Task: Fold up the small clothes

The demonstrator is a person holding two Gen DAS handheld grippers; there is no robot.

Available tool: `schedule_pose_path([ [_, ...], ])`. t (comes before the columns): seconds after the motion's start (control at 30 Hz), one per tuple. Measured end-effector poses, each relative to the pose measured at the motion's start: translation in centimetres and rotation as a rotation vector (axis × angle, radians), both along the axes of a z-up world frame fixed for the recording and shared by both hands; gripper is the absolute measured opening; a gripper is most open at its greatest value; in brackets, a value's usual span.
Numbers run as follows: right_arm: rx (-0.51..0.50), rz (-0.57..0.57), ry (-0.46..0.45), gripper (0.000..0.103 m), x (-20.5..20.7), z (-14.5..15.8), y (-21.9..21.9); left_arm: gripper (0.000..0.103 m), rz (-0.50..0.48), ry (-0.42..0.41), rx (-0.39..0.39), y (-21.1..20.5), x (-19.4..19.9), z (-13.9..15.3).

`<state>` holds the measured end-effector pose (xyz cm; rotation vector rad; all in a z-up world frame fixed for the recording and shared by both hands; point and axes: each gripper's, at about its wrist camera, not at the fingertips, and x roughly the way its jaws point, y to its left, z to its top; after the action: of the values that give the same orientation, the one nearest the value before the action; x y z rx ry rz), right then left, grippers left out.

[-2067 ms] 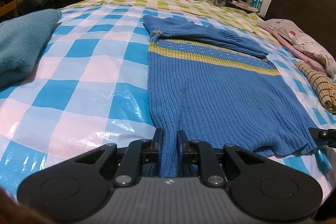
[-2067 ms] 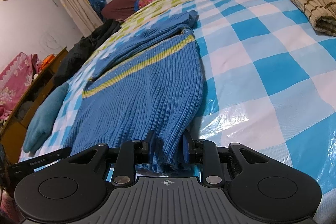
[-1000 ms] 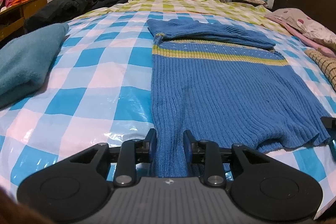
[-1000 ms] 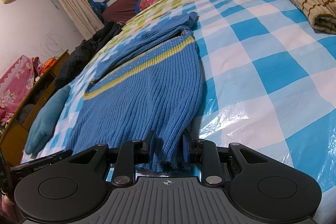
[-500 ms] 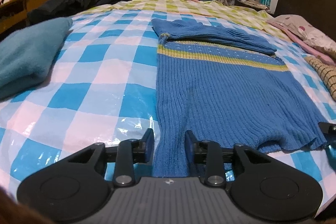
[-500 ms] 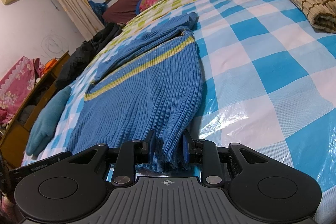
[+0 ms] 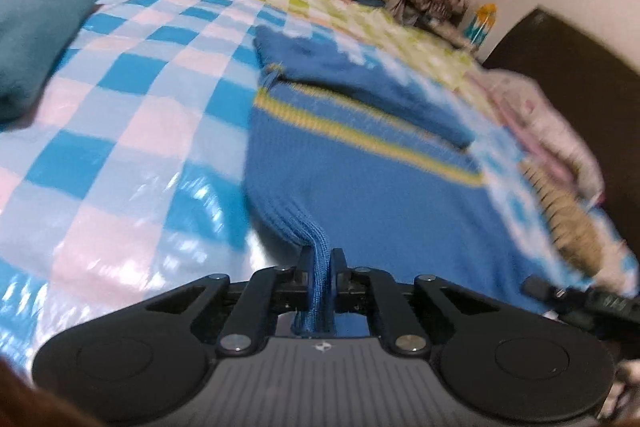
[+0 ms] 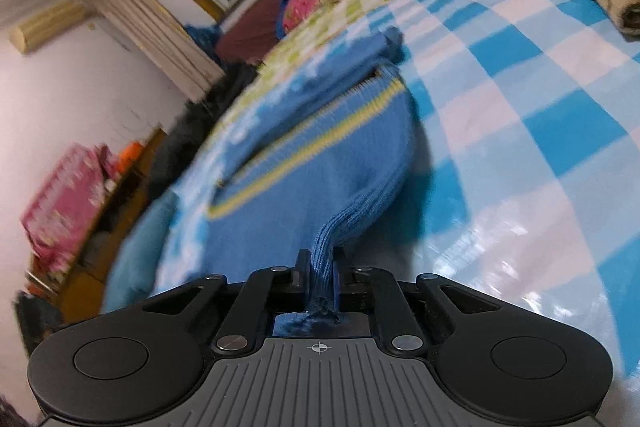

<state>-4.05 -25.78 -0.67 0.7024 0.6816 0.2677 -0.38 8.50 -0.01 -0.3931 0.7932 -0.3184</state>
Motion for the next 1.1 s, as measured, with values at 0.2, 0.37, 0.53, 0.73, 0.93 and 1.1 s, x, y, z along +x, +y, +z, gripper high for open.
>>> schedule_pose_path([
  [0.2,0.126,-0.023,-0.100,0.010,4.3,3.2,-0.2,0.013,0.007,-0.058,-0.156,0.7,4.0,2.7],
  [0.37,0.177,-0.036,-0.179,0.009,8.9,5.7,-0.3,0.013,0.020,-0.119,-0.190,0.9,8.1,4.8],
  [0.53,0.158,-0.089,-0.221,0.009,14.0,7.0,-1.0,0.013,0.056,-0.166,-0.182,1.3,12.7,5.9],
  [0.73,0.143,-0.173,-0.217,0.009,20.1,6.5,-2.4,0.013,0.101,-0.204,-0.134,1.1,18.6,6.1],
  [0.93,0.100,-0.259,-0.170,0.009,25.3,4.7,-3.8,0.013,0.149,-0.194,-0.080,0.9,23.8,4.3],
  [1.1,0.064,-0.298,-0.098,0.009,28.7,2.1,-4.2,0.013,0.175,-0.144,-0.043,0.7,26.9,1.9],
])
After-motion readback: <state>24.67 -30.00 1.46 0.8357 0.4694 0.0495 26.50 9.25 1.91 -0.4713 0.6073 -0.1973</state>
